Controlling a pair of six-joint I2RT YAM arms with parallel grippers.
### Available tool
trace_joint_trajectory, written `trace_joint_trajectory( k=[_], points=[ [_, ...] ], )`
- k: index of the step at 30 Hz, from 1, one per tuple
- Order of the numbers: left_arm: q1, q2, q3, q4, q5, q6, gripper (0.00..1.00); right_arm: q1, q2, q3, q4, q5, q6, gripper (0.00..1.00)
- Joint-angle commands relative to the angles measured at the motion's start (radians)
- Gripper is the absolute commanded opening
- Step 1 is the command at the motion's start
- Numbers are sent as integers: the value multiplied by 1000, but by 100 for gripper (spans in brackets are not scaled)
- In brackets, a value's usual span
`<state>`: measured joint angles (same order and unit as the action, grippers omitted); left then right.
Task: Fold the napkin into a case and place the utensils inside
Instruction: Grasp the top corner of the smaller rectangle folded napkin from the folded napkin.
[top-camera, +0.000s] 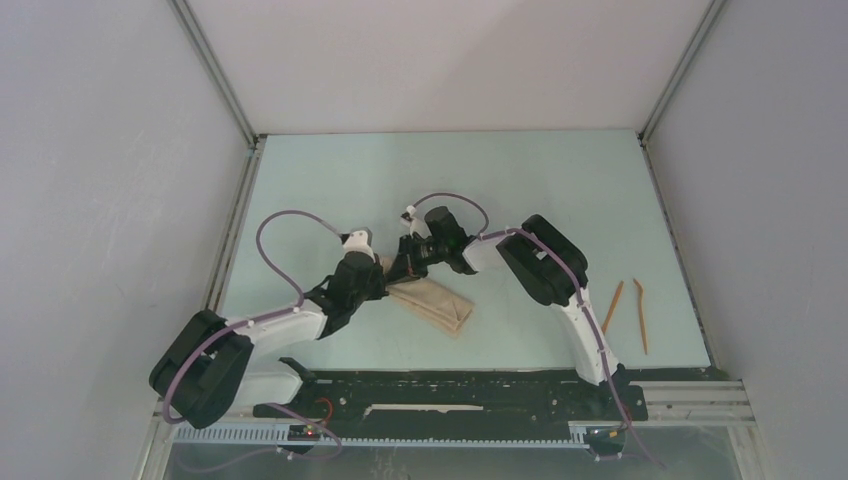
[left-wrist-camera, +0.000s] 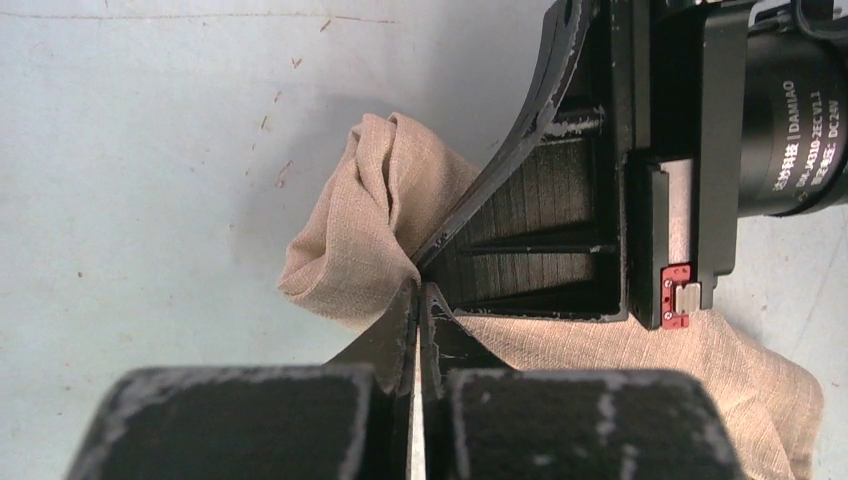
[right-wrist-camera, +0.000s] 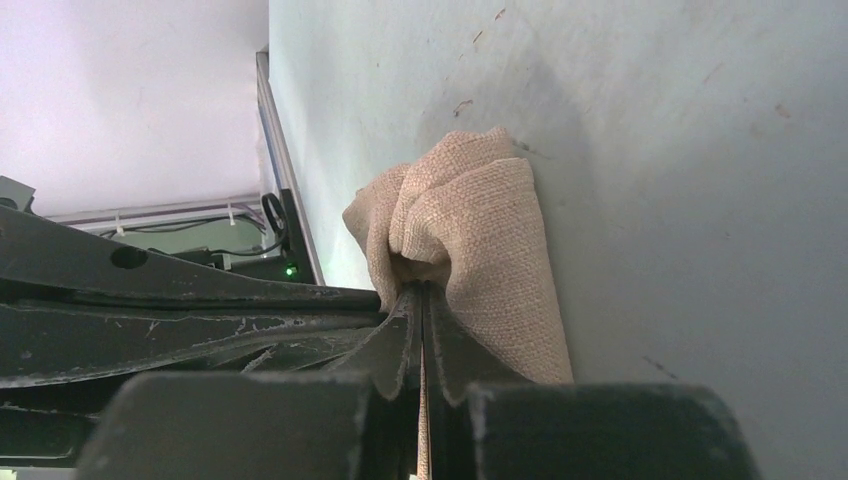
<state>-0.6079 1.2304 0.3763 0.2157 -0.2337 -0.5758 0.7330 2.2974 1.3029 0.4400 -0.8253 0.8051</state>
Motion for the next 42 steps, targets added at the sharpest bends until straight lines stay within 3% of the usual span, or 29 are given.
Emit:
trace_joint_trajectory(
  k=[1, 5, 7, 11, 16, 18, 21, 25, 34, 38, 42],
  points=[
    [9, 43, 54, 15, 14, 4, 0, 33, 23, -16, 30, 44, -17, 2],
    [24, 76, 86, -69, 8, -25, 2, 17, -7, -40, -10, 49, -45, 7],
    [32, 46, 75, -97, 4, -53, 20, 12, -29, -43, -45, 54, -54, 11],
    [65, -108, 43, -169, -13, -113, 42, 7, -61, -51, -72, 62, -63, 14],
    [149, -279, 8, -258, 26, -164, 48, 5, -68, -53, -78, 66, -61, 14],
    [191, -297, -1, -257, 79, -178, 42, 5, -67, -53, -69, 66, -55, 14],
    [235, -230, 7, -222, 185, -192, 20, 5, -60, -53, -53, 66, -43, 10],
    [243, -77, 19, -49, 336, -202, 9, 9, -49, -53, -31, 73, -26, 0],
    [250, 237, 49, 111, 320, -185, 2, 28, -71, -53, -90, 96, -58, 0],
    [252, 264, 19, 102, 289, -205, 0, 31, -207, -52, -296, 146, -186, 1],
    [253, 260, -3, 92, 284, -199, 0, 26, -327, -34, -555, 226, -370, 13]
  ],
)
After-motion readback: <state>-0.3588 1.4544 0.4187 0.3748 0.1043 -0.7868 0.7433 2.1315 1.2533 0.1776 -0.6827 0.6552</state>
